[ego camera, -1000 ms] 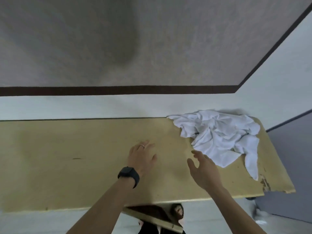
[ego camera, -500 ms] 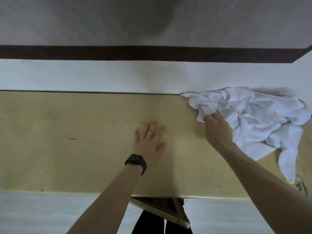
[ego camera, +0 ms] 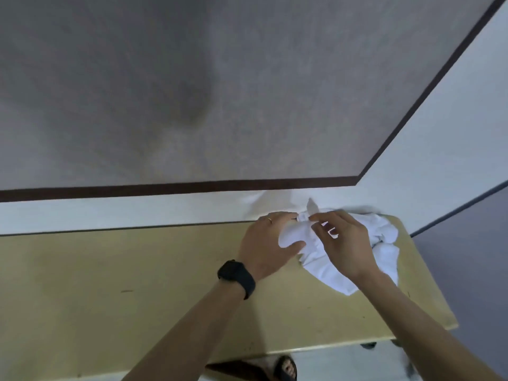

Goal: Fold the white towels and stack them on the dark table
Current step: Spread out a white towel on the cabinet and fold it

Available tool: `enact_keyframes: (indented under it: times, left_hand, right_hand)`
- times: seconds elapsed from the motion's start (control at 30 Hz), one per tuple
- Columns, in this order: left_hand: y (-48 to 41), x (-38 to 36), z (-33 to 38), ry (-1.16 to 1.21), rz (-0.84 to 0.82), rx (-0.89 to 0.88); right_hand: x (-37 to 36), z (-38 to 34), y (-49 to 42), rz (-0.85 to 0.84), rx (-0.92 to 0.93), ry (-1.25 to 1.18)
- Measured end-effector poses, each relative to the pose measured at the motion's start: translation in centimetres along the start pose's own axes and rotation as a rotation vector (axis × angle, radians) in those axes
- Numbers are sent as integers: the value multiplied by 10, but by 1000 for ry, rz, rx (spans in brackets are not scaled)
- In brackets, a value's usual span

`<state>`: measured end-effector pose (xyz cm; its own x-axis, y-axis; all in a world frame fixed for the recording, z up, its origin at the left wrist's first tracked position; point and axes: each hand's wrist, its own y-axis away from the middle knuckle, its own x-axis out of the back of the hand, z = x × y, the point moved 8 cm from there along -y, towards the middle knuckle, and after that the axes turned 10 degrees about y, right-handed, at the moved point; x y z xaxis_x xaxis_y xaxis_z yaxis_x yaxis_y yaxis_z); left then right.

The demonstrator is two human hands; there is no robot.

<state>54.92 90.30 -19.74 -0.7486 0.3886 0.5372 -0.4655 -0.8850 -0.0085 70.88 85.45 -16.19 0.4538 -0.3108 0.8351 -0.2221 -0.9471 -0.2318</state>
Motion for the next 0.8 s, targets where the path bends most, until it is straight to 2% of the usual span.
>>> enact_keyframes:
  times: [0.1,0.23,0.37,0.6,0.7,0.8]
  left_hand:
    - [19,22,41,-78,95,-123]
    - [57,41,65,-74,203,-178]
    - [92,44,70,-128,251,-189]
    - [147,50,73,-226,282,-143]
    - [162,58,65,-166,204,-97]
    - [176,71,54,-33,164,27]
  right_hand:
    - [31,-30,14,46,11,-13]
    - [53,-58,37,51,20,-18]
    - [57,-71,65,-74,-54,-123]
    - [59,-70,105,-96,114,-28]
    - [41,-68,125,-266,232,103]
    - [20,-59,152,-476,145,8]
